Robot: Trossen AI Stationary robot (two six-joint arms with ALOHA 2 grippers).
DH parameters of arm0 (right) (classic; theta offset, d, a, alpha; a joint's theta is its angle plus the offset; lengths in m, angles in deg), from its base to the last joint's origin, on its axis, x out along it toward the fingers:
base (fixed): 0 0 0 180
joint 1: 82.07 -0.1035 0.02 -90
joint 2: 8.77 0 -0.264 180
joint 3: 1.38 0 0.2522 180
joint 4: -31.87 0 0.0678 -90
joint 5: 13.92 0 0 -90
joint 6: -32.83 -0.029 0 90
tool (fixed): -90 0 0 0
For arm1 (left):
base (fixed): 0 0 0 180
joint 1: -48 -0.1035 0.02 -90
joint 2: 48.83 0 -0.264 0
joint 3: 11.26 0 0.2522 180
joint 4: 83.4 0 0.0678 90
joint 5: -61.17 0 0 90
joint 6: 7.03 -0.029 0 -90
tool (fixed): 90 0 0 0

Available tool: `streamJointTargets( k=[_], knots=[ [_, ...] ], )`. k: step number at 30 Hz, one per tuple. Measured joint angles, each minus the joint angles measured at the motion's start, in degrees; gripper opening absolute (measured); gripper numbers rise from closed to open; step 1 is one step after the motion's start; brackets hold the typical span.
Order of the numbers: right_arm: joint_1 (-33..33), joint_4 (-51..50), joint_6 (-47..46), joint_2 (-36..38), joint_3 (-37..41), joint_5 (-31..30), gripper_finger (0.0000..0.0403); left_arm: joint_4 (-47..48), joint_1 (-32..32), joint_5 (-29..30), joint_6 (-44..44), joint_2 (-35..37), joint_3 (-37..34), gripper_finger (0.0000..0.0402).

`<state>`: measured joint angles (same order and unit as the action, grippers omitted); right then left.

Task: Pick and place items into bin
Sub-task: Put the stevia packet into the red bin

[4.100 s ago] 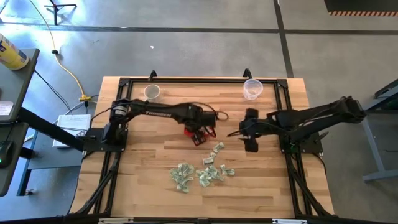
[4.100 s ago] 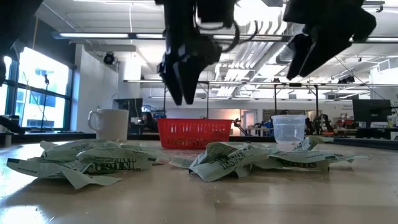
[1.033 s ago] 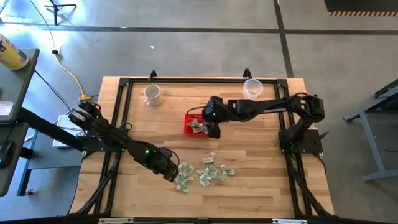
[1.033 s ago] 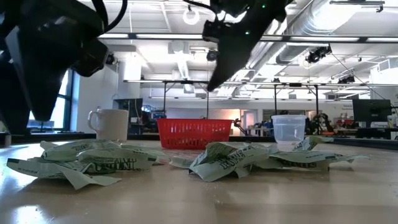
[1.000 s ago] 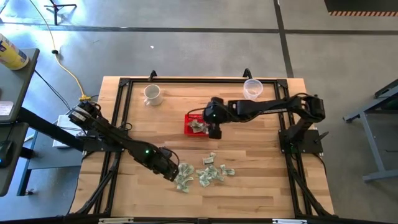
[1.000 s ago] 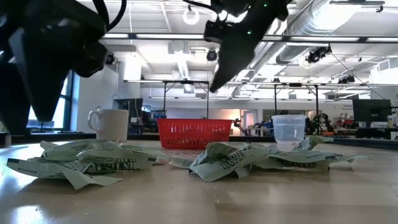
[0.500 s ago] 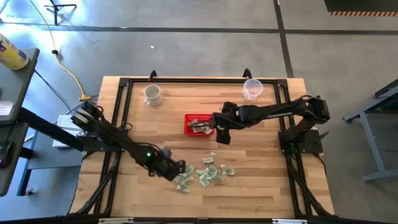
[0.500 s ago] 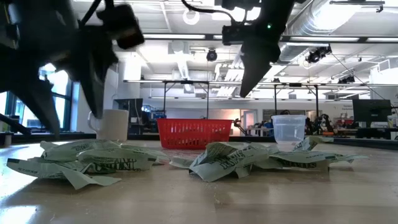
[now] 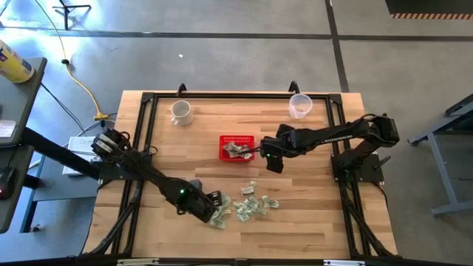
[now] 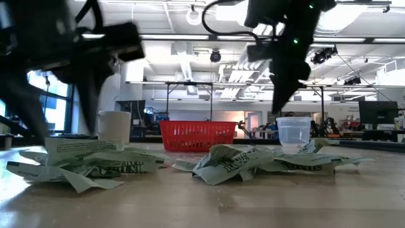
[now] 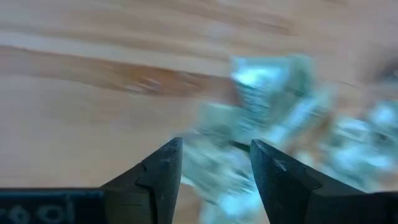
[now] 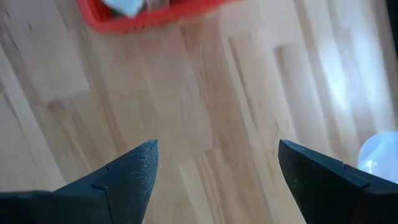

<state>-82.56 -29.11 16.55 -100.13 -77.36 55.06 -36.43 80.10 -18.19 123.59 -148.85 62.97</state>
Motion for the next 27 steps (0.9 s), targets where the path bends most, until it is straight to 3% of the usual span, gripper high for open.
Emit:
streamJointTargets(
  k=[5,15,18,23,27],
  knots=[
    [0.0,2.7,-3.19,2.63,6.12,1.12,0.032,1.64,-0.18,-6.83,-0.03,-1.04,0.08,0.0195],
    [0.11,6.21,-11.06,9.89,15.14,2.31,0.032,0.28,-0.99,-9.42,-4.27,-2.95,0.17,0.0174],
    [0.11,6.11,-12.11,11.29,16.15,2.0,0.032,0.23,-1.04,-9.9,-5.96,-3.35,0.15,0.0137],
    [0.11,5.76,-12.46,12.73,16.33,1.0,0.032,0.1,-0.93,-7.99,-8.93,-3.48,0.12,0.0033],
    [0.11,5.17,-13.29,12.97,16.28,0.45,0.032,-1.45,-1.7,-4.88,-12.81,-3.57,0.15,0.0027]
  ],
)
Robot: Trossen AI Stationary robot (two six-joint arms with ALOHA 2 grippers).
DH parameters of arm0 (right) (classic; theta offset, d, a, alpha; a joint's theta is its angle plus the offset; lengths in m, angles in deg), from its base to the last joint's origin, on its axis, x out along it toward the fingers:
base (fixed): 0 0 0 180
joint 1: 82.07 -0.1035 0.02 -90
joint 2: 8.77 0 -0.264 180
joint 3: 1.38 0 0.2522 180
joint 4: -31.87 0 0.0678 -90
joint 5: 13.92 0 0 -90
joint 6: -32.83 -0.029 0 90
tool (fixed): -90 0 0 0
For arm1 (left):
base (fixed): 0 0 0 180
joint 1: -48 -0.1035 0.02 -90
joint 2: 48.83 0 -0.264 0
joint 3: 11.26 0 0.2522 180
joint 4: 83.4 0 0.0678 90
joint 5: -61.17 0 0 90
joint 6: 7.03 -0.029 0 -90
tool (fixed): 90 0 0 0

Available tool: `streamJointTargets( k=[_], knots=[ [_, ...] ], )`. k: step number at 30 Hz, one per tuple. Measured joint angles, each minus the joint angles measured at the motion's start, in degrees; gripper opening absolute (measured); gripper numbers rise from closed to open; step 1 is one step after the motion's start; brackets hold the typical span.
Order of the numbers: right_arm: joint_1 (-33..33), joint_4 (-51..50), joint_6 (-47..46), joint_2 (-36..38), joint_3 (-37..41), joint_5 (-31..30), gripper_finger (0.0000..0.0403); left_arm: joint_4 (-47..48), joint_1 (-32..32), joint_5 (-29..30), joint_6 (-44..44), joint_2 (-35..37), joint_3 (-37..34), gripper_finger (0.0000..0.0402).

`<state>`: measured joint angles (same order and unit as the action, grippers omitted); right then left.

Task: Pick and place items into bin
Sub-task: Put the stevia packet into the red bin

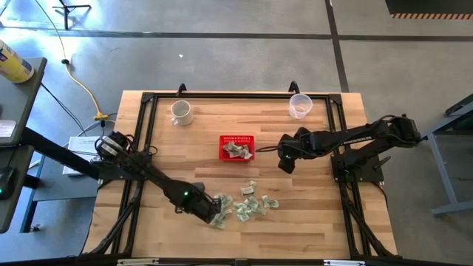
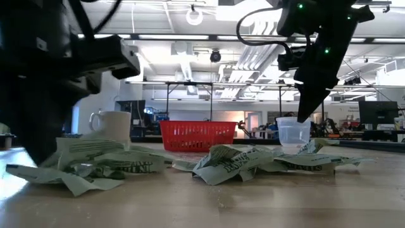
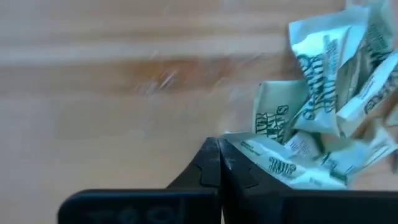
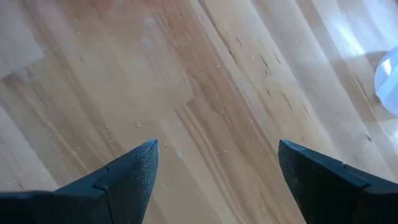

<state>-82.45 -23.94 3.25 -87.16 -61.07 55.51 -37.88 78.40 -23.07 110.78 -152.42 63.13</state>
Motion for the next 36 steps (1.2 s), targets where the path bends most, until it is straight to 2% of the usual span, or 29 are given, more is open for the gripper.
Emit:
streamJointTargets(
  k=[6,10,14,16,17,19,23,25,30,36],
  knots=[
    [-0.74,-0.32,1.36,1.89,0.0,-0.21,0.032,3.15,-4.29,3.93,-15.43,3.56,0.68,0.0022],
    [-1.35,-1.75,2.85,4.74,-0.02,-0.78,0.032,4.56,-4.95,9.44,-41.12,6.04,4.04,0.0037],
    [-1.28,-4.29,3.02,7.23,-0.02,-1.04,0.032,3.36,-3.66,9.4,-73.03,6.25,6.97,0.0102],
    [-1.29,-5.41,2.63,8.18,-0.05,-1.01,0.032,3.99,-2.85,7.37,-79.92,6.18,7.21,0.0139],
    [-1.29,-5.96,2.18,8.38,-0.07,-0.74,0.032,4.77,-2.92,5.28,-78.4,6.13,7.23,0.0156],
    [-1.29,-7.32,0.04,8.69,-0.07,-0.21,0.032,8.52,-4.68,0.4,-66.97,6.08,7.22,0.0193],
    [-2.62,-9.45,-4.82,8.76,-0.07,-0.46,0.032,14.67,-7.61,-10.82,-32.03,5.27,7.15,0.0254],
    [-3.67,-9.55,-6.11,8.76,-0.07,-1.13,0.032,14.02,-7.44,-13.06,-20.25,5.31,7.08,0.0274],
    [-5.68,-9.64,-6.06,8.76,-0.07,-2.68,0.032,6.47,-4.01,-4.54,-6.48,3.16,7.28,0.0292],
    [-7.2,-10.45,-3.66,8.76,-0.07,-4.02,0.032,4.64,-0.8,-8.26,1.48,-2.66,7.23,0.0276]
  ],
)
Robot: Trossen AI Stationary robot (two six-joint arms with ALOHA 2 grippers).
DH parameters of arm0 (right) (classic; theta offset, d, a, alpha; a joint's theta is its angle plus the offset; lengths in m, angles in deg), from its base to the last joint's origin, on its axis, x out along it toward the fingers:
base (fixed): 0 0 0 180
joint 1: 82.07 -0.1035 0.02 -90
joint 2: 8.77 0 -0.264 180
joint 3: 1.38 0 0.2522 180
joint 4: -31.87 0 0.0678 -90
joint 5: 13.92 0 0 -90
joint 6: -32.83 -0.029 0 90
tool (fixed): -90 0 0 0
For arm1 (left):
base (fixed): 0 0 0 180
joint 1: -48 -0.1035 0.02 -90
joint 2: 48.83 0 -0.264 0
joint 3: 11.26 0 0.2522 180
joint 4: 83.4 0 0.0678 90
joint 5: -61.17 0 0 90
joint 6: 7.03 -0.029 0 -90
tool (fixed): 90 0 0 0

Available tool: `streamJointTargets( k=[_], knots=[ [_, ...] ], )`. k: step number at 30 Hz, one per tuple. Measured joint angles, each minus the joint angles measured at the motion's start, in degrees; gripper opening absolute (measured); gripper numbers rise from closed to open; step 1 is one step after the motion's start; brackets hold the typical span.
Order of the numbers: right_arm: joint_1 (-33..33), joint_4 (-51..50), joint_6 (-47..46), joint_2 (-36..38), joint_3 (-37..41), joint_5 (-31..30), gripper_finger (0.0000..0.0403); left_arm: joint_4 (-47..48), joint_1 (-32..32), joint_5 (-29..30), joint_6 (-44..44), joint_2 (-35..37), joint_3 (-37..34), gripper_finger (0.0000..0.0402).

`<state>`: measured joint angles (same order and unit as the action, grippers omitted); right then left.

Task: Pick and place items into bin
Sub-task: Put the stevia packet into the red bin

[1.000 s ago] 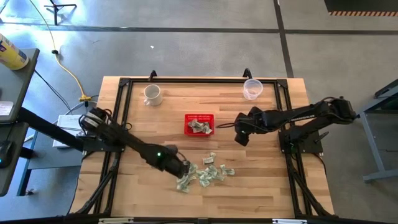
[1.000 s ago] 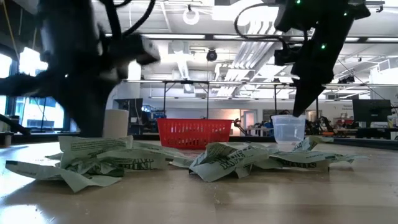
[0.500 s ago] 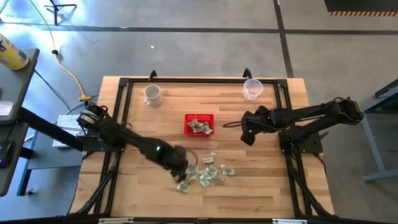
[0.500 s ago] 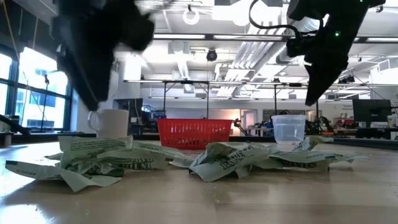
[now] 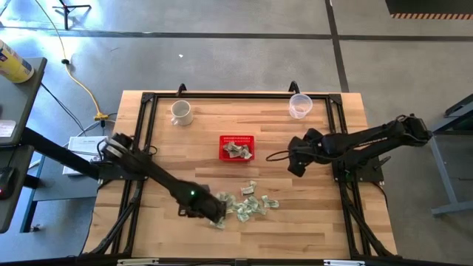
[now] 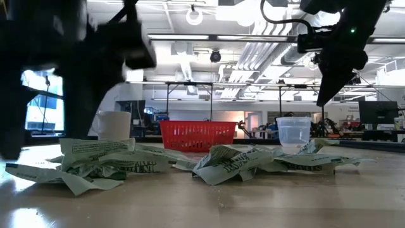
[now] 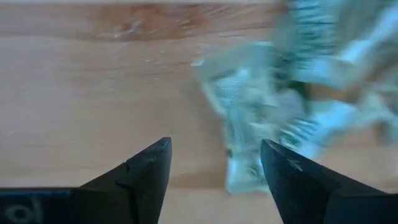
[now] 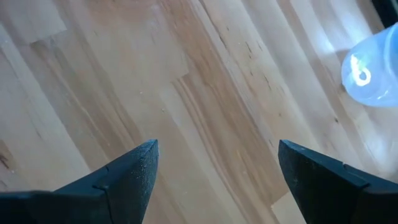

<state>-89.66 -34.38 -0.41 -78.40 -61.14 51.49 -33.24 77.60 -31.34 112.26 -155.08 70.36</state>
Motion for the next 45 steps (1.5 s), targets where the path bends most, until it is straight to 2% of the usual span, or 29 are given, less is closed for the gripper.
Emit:
streamJointTargets(
  k=[5,8,18,23,32,35,38,41,45],
  knots=[
    [-0.49,-0.09,0.51,0.0,0.0,-1.55,0.032,-3.08,-0.15,0.75,3.51,-1.49,0.0,0.0249],
    [-0.49,-0.39,0.6,0.0,0.0,-1.58,0.032,-5.63,-0.74,3.35,3.81,-1.52,0.44,0.0236],
    [-0.47,-0.68,-0.25,0.0,0.0,-1.55,0.032,2.75,-0.79,5.35,3.83,-1.54,1.51,0.0212],
    [-0.45,-0.63,-0.96,0.0,0.0,-1.91,0.032,5.02,-0.82,9.03,3.23,-1.54,1.49,0.0168],
    [-0.29,-0.39,-2.82,0.0,0.0,-2.58,0.032,8.19,-3.18,10.54,-8.45,-1.5,1.46,0.0025],
    [-0.29,-0.39,-3.54,0.0,0.0,-2.65,0.032,8.81,-3.89,10.63,-11.75,-0.56,1.48,0.0022],
    [-0.29,-0.41,-4.5,0.0,0.0,-2.72,0.032,10.8,-4.49,11.92,-14.54,1.19,2.3,0.0038],
    [-0.29,-0.45,-5.33,0.0,0.0,-3.16,0.032,15.02,-5.56,15.65,-18.75,3.01,4.53,0.0029],
    [-0.74,-0.57,-5.52,0.0,-0.02,-4.05,0.032,19.61,-9.35,22.46,-29.97,4.77,7.92,0.0021]
  ],
)
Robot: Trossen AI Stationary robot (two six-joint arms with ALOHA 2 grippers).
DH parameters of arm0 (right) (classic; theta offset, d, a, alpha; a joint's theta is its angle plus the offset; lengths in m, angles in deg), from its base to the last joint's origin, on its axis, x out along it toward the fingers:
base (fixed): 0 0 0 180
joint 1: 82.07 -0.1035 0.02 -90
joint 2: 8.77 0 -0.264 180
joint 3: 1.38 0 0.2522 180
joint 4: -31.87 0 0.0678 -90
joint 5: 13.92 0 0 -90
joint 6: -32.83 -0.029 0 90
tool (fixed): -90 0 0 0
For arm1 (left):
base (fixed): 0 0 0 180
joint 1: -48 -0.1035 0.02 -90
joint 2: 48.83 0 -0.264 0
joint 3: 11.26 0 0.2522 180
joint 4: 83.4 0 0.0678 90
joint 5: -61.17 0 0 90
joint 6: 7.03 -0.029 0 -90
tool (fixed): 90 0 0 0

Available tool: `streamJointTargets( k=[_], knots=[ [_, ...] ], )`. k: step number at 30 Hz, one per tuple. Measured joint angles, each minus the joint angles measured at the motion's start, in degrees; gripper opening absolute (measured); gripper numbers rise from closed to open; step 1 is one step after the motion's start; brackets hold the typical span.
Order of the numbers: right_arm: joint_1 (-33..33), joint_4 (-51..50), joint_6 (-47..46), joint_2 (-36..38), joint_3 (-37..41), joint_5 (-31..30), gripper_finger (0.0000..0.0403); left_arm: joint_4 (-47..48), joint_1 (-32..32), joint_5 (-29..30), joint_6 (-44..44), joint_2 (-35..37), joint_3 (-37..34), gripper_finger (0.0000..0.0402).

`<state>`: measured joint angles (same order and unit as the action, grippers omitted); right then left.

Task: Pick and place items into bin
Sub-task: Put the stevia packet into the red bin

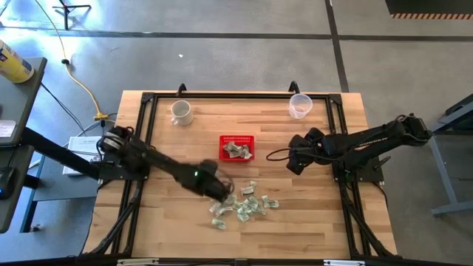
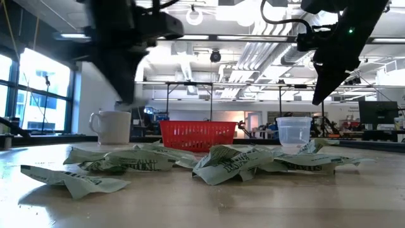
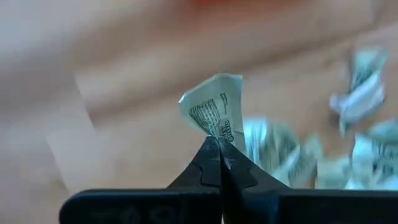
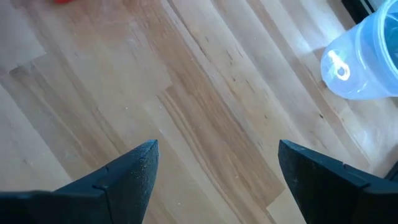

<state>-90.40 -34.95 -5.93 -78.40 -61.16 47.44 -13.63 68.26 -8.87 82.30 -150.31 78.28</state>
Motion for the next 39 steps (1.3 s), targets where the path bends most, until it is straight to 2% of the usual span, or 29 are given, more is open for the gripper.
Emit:
streamJointTargets(
  k=[4,7,9,13,17,21,25,28,33,39],
  knots=[
    [-2.05,0.0,0.04,0.0,0.0,1.0,0.032,-1.55,-7.67,2.93,-19.5,0.16,2.36,0.0031],
    [-4.5,0.29,-0.4,0.0,0.0,2.22,0.032,-8.79,-14.81,2.95,-33.57,0.18,2.51,0.0036],
    [-6.12,0.31,-2.77,0.0,0.0,2.33,0.032,-12.92,-19.42,1.58,-39.7,0.18,2.2,0.0032],
    [-8.99,0.31,-8.13,0.0,0.0,2.26,0.032,-17.23,-26.27,-5.4,-46.63,0.16,2.2,0.0034],
    [-10.84,1.84,-9.01,0.0,0.0,2.23,0.032,-15.25,-28.25,-12.06,-48.07,0.16,2.2,0.0078],
    [-11.05,6.35,-3.89,0.0,0.0,4.14,0.032,-13.54,-27.22,-15.29,-45.69,0.32,2.18,0.0145],
    [-10.41,14.12,6.38,-0.86,-0.04,11.85,0.032,-11.37,-23.64,-13.32,-44.23,1.2,2.18,0.0205],
    [-11.15,15.7,13.77,-2.84,-0.04,18.1,0.032,-9.04,-19.9,-12.15,-43.82,1.71,2.17,0.0235],
    [-14.0,17.04,22.12,-8.25,-0.04,22.71,0.032,-4.83,-10.62,-8.69,-36.23,2.24,2.2,0.0248],
    [-17.5,27.88,21.7,-15.99,-0.04,26.87,0.032,-1.21,-1.89,-1.25,-21.1,2.21,2.16,0.0229]
  ],
)
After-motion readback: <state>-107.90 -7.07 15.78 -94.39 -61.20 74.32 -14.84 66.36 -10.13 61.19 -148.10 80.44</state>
